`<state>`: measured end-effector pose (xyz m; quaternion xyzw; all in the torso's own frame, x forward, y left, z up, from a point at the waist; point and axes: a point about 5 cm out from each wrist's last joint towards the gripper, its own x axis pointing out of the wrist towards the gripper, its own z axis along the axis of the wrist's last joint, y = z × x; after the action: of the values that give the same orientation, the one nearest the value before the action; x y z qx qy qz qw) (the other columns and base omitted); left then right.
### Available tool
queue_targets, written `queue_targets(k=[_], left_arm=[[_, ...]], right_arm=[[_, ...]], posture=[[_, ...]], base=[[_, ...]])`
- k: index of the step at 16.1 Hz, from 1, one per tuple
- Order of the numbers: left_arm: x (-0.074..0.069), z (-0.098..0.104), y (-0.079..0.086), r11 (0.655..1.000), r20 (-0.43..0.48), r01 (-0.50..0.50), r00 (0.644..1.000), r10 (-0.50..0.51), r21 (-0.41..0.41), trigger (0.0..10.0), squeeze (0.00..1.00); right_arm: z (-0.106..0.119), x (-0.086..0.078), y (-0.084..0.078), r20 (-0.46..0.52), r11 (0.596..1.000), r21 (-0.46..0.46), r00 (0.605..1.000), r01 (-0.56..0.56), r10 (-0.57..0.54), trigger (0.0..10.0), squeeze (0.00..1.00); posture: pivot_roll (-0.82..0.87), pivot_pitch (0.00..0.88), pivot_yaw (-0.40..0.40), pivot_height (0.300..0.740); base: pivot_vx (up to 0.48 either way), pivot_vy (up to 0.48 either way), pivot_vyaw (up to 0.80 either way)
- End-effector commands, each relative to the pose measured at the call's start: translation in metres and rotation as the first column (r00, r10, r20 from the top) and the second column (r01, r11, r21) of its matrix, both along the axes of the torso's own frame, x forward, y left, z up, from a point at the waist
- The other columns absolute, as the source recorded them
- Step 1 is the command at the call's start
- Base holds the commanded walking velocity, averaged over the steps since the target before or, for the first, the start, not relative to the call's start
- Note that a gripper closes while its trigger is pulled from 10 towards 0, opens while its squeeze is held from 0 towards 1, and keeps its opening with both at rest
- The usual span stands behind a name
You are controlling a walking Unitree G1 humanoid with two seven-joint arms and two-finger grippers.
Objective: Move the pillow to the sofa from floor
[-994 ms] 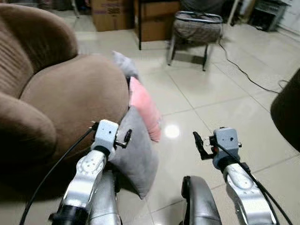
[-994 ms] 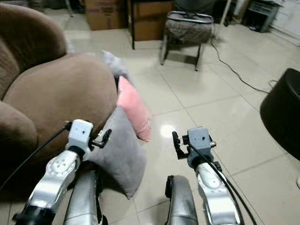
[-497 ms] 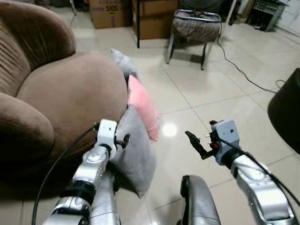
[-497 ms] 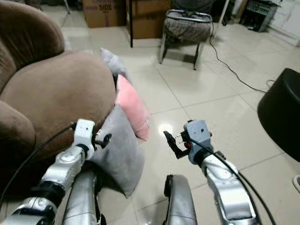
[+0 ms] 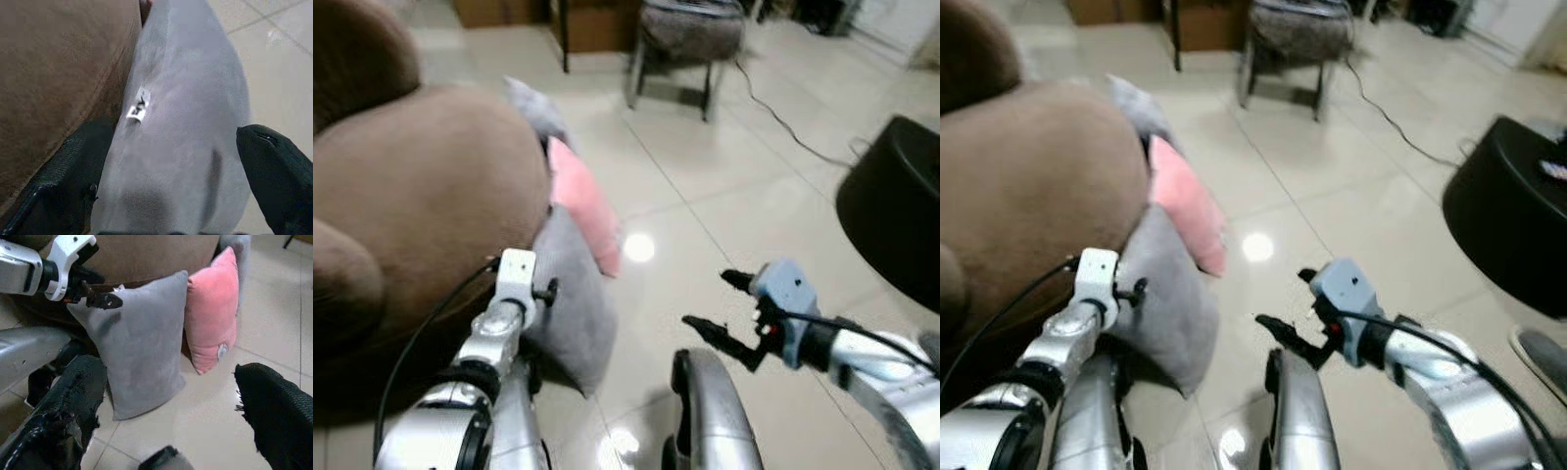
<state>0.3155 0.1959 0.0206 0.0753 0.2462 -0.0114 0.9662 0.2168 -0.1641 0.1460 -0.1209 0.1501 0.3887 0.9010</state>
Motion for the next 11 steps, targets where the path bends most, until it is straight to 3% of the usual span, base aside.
queue_targets(k=[1, 6, 8, 11], left_arm=[[0.000, -0.001, -0.002, 1.000, -0.005, 0.015, 1.000, -0.015, 0.021, 10.0, 0.00], [-0.006, -0.004, 0.017, 0.990, -0.004, -0.066, 0.998, 0.067, 0.123, 10.0, 0.00], [-0.009, -0.008, 0.021, 0.986, -0.014, -0.104, 0.994, 0.107, 0.131, 10.0, 0.00], [-0.013, -0.012, 0.020, 0.990, -0.035, -0.072, 0.996, 0.077, 0.120, 10.0, 0.00]], right_arm=[[0.005, -0.004, -0.002, -0.006, 1.000, 0.006, 1.000, -0.007, 0.007, 10.0, 0.00], [0.020, -0.018, -0.008, -0.035, 1.000, -0.008, 0.999, 0.004, -0.005, 10.0, 0.00], [0.023, -0.026, -0.010, -0.043, 1.000, -0.014, 0.999, 0.001, -0.001, 10.0, 0.00], [0.025, -0.035, -0.006, -0.060, 1.000, -0.008, 0.998, -0.027, 0.027, 10.0, 0.00]], posture=[[-0.25, 0.132, -0.094, 0.527], [-0.32, 0.216, -0.123, 0.527], [-0.31, 0.204, -0.123, 0.527], [-0.32, 0.200, -0.125, 0.527]], base=[[0.000, 0.000, 0.00], [0.000, 0.000, 0.00], [0.000, 0.000, 0.00], [0.000, 0.000, 0.00]])
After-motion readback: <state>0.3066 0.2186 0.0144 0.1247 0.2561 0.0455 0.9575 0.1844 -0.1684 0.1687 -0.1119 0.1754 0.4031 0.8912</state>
